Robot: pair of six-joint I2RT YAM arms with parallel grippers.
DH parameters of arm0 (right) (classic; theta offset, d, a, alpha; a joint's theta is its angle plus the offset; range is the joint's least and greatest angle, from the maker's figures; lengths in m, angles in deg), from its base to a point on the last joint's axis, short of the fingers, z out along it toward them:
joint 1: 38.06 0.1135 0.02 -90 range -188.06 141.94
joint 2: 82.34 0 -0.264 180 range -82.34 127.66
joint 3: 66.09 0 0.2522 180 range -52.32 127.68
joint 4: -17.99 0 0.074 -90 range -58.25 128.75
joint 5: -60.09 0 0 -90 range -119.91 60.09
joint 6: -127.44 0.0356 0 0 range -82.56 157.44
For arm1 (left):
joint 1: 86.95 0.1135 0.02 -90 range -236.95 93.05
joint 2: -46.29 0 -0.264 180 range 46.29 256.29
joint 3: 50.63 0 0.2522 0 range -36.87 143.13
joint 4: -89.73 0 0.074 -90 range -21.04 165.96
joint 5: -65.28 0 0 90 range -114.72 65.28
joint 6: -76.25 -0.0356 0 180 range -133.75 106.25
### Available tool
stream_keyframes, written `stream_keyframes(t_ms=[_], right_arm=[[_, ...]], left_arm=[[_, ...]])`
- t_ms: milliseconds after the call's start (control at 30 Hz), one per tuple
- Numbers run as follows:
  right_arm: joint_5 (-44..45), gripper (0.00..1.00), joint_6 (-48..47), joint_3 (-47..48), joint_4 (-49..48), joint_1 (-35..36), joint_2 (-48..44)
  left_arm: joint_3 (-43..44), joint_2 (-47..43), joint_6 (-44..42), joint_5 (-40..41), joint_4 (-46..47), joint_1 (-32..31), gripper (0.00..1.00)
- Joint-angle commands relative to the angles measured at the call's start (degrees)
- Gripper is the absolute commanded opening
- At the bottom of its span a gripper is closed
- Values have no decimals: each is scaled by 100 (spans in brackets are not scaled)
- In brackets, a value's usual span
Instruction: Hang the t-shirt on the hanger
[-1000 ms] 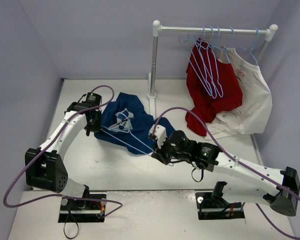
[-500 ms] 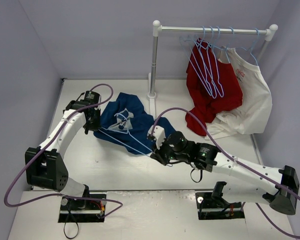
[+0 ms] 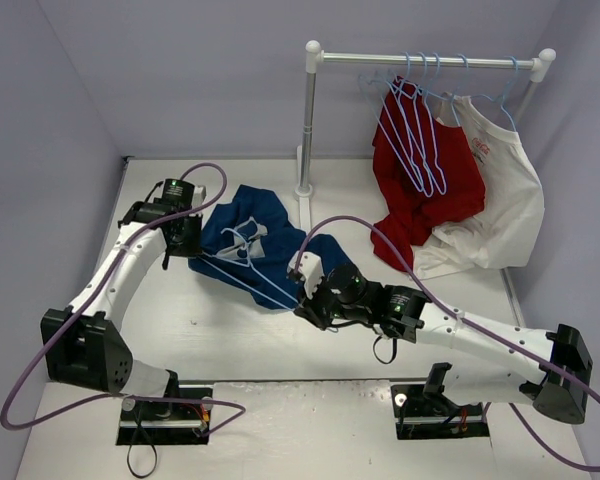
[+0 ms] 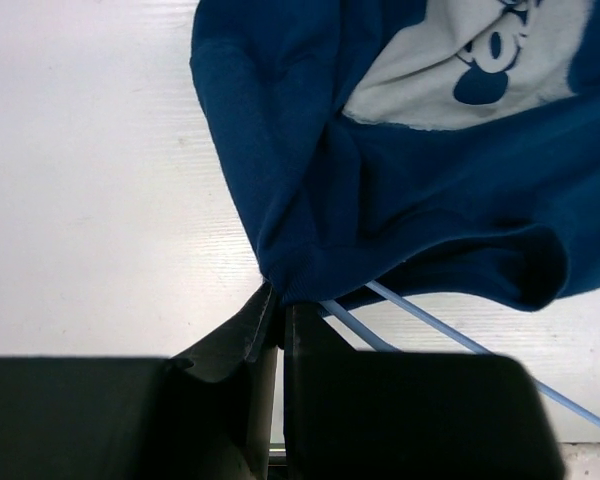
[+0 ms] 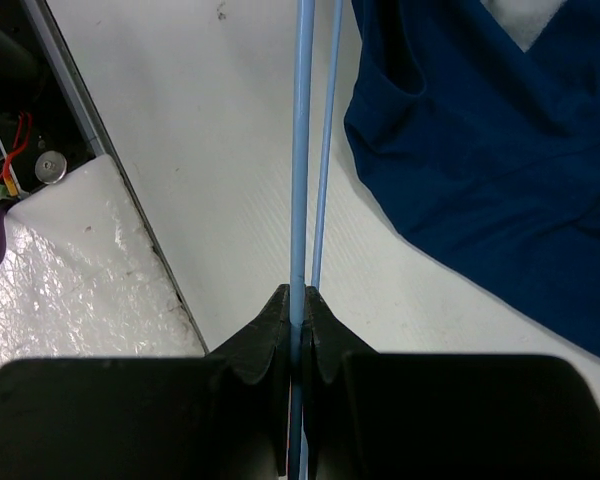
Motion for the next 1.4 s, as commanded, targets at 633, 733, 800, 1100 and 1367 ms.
stream_keyframes(t_ms=[633,733,800,1100,1367], right_arm=[[-460,0,-780,1098,-1501,-305,-297],[-560,0,-835,1422,-1512,-460,-321],[-602,0,-861,1484,-1534,-599,-335],[-926,0,-462,791,-2371,-971,-390],[-570,0,-503,468,-2473,-996,-482]], left_arm=[[3319,-491,-522,-638,-1245,-915,0],[3874,-400,-441,-663,-1411,-955,0],[4075,-458,-332,-727,-1420,-982,0],[3961,-827,-57,-1015,-1409,-1209,0],[3933,-1003,31,468,-1563,-1222,0]])
